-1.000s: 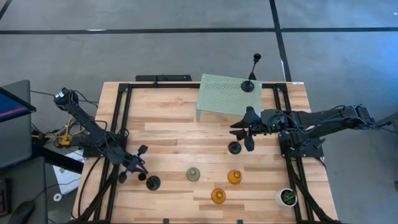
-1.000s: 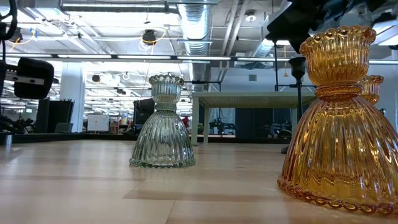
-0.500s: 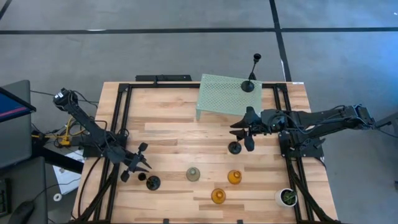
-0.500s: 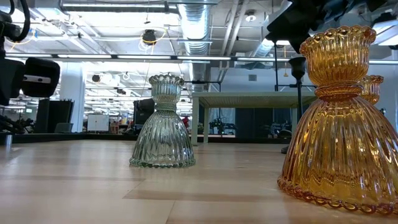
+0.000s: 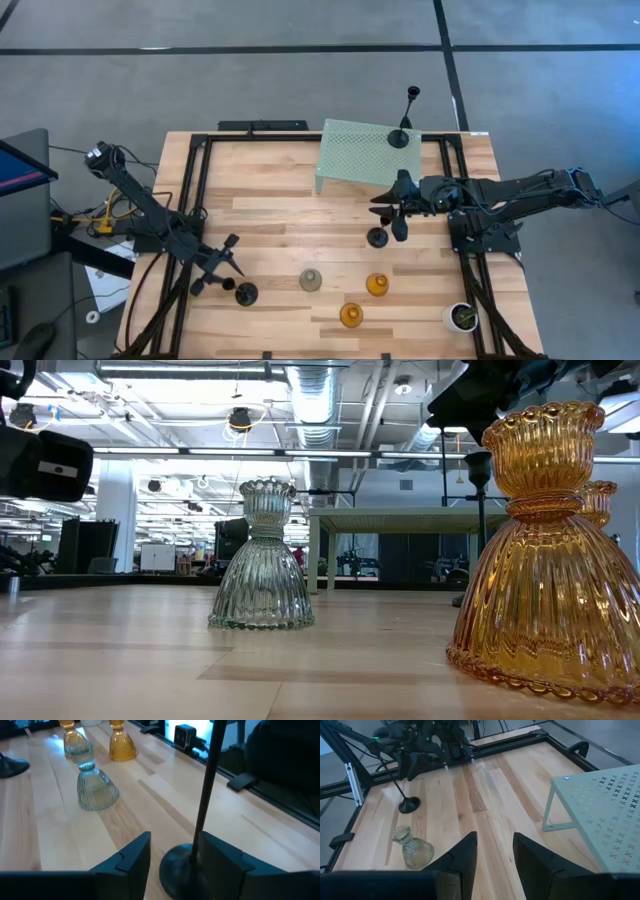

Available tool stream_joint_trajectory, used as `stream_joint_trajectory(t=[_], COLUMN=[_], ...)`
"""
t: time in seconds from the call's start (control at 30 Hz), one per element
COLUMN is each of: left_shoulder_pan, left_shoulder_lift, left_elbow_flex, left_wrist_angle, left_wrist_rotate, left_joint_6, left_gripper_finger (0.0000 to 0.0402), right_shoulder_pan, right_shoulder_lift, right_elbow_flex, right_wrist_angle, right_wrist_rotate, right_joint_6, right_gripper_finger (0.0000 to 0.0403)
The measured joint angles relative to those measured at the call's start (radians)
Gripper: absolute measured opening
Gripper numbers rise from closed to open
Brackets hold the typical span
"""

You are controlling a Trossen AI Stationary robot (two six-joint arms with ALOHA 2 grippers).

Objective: Pick & Place candle stick holders
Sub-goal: Put the bottom black candle holder on the shelf

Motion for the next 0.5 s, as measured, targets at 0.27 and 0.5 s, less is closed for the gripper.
stream_joint_trajectory(t=[0.27, 0.5], left_shoulder_pan=[0.000, 0.000], left_shoulder_lift=[0.131, 0.280], left_elbow_flex=[0.000, 0.000], left_wrist_angle=[0.139, 0.289], left_wrist_rotate=[0.000, 0.001], left_joint_6=[0.000, -0.033], left_gripper_finger=[0.0188, 0.0183], right_shoulder_pan=[0.000, 0.000], right_shoulder_lift=[0.000, 0.000], right_elbow_flex=[0.000, 0.000], right_wrist_angle=[0.000, 0.000], right_wrist_rotate=[0.000, 0.000], right_joint_6=[0.000, 0.000], right_gripper_finger=[0.0118, 0.0118])
